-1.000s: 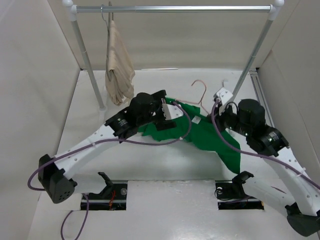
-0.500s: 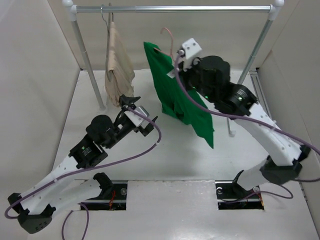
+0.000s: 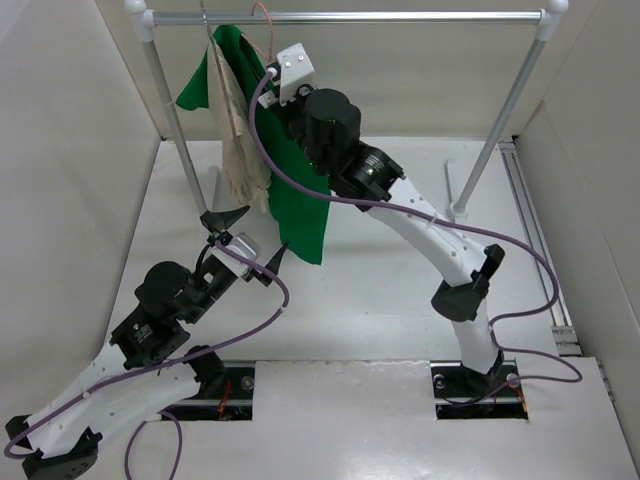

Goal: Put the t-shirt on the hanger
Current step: Hang the hanger with tshirt onto the clothesline

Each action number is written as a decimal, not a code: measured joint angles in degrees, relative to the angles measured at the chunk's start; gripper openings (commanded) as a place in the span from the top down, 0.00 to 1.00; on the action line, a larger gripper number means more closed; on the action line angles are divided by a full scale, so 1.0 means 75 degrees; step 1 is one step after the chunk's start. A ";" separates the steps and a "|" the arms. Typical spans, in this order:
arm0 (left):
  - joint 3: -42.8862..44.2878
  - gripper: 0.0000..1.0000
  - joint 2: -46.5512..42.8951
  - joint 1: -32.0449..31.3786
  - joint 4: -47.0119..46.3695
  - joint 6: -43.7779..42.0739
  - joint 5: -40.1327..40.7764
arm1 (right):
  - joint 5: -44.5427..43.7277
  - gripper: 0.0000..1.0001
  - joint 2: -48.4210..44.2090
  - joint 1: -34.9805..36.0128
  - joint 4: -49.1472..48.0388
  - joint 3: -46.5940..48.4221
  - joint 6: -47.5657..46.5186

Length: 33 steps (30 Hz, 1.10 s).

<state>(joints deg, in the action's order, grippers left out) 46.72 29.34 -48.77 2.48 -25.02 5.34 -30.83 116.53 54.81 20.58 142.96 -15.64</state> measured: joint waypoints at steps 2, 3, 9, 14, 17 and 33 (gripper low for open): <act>-0.0140 0.00 -0.0096 -0.0006 0.0044 0.0000 0.0055 | -0.0254 1.00 0.0274 0.0003 -0.0271 0.0166 -0.0152; -0.0198 0.00 -0.0146 -0.0006 0.0052 0.0000 0.0087 | -0.0385 1.00 0.0484 0.0006 -0.0452 0.0391 -0.0233; -0.0411 0.00 -0.0356 -0.0032 0.0052 0.0006 0.0242 | -0.0813 1.00 0.1501 0.0003 -0.1440 0.1128 -0.0551; -0.0411 0.00 -0.0428 -0.0035 0.0044 0.0032 0.0329 | -0.0895 1.00 0.1868 -0.0003 -0.1836 0.1139 -0.0606; -0.0411 0.00 -0.0431 -0.0035 0.0038 0.0041 0.0338 | -0.0883 0.60 0.1786 0.0000 -0.2049 0.0898 -0.0685; -0.0632 0.00 -0.0085 -0.0041 -0.0079 0.0090 0.0230 | -0.0769 0.23 -0.2352 0.1128 -0.2375 -0.3888 -0.1571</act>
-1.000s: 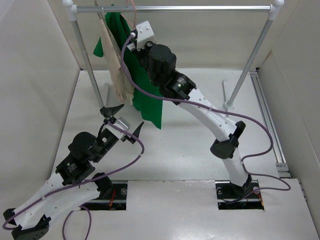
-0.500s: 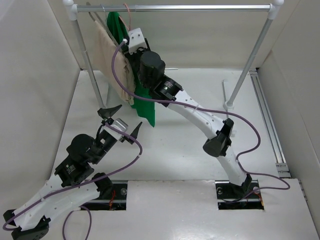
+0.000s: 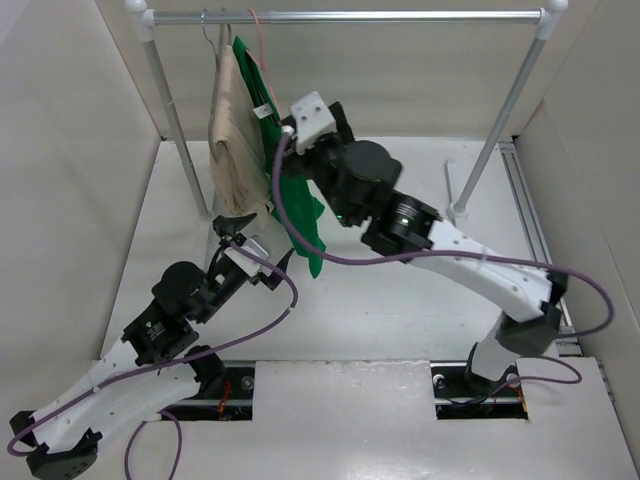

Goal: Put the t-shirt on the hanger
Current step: Hang the hanger with tshirt onto the clothesline

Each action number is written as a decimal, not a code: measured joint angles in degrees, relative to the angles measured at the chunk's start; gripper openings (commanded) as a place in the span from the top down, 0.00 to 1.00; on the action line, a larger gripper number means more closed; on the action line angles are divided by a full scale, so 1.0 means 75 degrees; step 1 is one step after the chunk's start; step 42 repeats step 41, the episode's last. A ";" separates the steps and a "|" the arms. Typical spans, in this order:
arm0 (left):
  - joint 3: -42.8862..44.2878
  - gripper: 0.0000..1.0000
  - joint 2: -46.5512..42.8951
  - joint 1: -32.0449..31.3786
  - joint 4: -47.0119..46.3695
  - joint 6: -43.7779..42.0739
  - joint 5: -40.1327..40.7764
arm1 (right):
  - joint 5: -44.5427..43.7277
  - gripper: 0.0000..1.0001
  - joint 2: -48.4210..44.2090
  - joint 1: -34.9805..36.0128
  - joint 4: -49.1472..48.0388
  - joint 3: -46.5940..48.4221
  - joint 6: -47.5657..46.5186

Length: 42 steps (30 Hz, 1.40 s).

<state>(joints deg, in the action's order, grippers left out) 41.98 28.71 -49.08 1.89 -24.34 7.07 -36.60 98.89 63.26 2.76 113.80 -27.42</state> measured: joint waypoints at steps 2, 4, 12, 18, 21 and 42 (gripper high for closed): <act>-0.0085 0.00 0.0099 -0.0015 0.0003 0.0006 -0.0114 | 0.0286 0.19 -0.0901 0.0093 -0.0006 -0.0787 0.0052; -0.0175 0.00 0.0146 -0.0032 0.0035 0.0009 -0.0251 | 0.0647 0.04 -0.1880 0.0122 0.0032 -0.1667 0.0254; -0.2183 0.00 -0.1314 -0.0405 0.0370 -0.0542 -0.1003 | 0.0921 0.00 -0.5418 -0.0044 0.1105 -0.5639 0.2559; -0.3515 0.00 -0.2008 -0.0557 0.0606 -0.1017 -0.1361 | 0.0545 0.00 -0.7315 -0.0580 0.3824 -0.8918 0.6158; -0.3582 0.00 -0.1562 -0.0562 0.0472 -0.1102 -0.1434 | 0.0548 0.00 -0.8722 -0.0592 0.5047 -1.0462 0.7892; -0.3602 0.00 -0.0691 -0.0609 -0.0003 -0.1180 -0.1824 | 0.0289 0.00 -1.0978 -0.0635 0.6968 -1.1173 1.0567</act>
